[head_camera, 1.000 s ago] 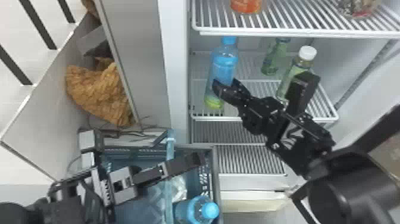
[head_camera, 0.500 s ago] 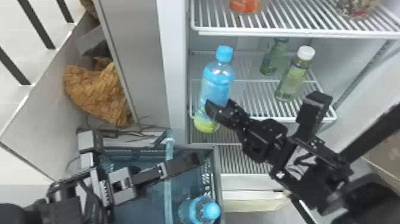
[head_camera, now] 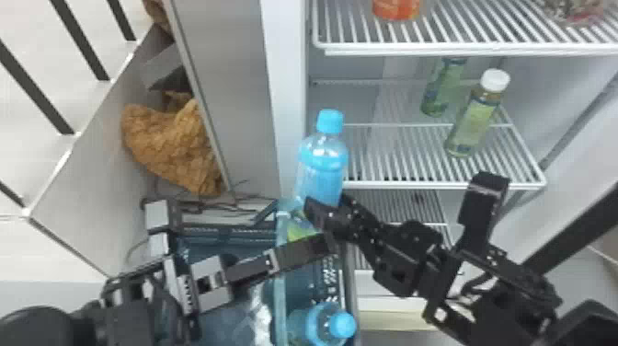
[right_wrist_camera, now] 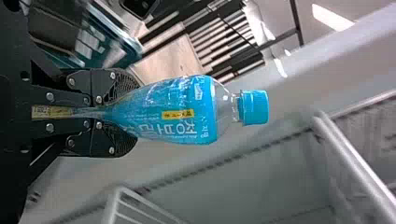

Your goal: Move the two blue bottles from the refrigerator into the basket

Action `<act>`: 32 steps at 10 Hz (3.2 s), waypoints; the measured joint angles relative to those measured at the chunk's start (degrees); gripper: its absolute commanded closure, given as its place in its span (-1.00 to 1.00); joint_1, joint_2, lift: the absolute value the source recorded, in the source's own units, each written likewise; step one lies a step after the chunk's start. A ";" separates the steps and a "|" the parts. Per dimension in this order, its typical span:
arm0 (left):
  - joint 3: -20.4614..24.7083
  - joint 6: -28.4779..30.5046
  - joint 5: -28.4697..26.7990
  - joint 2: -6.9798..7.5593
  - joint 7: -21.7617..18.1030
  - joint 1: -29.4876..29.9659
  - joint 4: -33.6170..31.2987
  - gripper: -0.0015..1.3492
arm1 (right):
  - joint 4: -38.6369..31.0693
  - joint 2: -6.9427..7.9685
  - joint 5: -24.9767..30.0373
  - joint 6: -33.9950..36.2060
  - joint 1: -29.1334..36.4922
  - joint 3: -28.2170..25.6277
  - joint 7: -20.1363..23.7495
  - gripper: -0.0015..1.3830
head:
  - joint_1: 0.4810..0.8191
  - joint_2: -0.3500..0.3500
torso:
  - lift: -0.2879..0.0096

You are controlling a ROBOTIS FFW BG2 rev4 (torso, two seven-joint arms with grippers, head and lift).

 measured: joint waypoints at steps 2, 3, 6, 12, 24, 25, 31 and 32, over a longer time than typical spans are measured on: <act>0.00 -0.10 0.15 -0.04 -0.02 -0.18 0.03 0.78 | -0.09 -0.49 -0.54 2.11 0.58 0.70 0.90 0.61 | 0.27 0.17 | -0.54; 0.00 -0.13 0.35 -0.08 0.00 -0.21 0.02 0.78 | -0.08 -0.57 -0.51 2.57 0.81 0.78 1.03 0.61 | 0.27 0.18 | -0.54; -0.57 -0.32 1.54 -0.18 -0.02 -0.58 0.02 0.78 | 3.93 -0.67 -0.25 2.99 -0.52 2.11 2.43 0.46 | 0.27 0.19 | -0.54; -1.14 -0.42 2.68 -0.18 -0.09 -0.71 0.30 0.78 | 9.14 -0.64 -0.25 -2.31 -2.59 3.20 4.35 -0.83 | 0.27 0.18 | -0.54; 0.51 -1.40 2.74 -0.64 -0.04 0.98 0.32 0.78 | 3.39 4.45 7.54 -31.53 21.10 -16.06 5.51 -0.80 | 0.27 -0.62 | -0.54; 0.54 -1.40 2.72 -0.69 0.00 0.99 0.33 0.78 | 2.80 4.86 8.63 -33.86 23.53 -17.56 5.52 -0.79 | 0.27 -0.69 | -0.54; 1.25 -1.41 2.74 -0.73 0.00 1.89 0.59 0.78 | -3.89 13.02 15.65 -41.00 37.92 -31.61 3.43 -0.76 | 0.27 -1.00 | -0.54; 1.34 -1.45 2.77 -0.73 0.00 1.95 0.58 0.78 | -4.59 14.82 16.69 -41.01 38.40 -33.63 3.46 -0.76 | 0.27 -1.00 | -0.54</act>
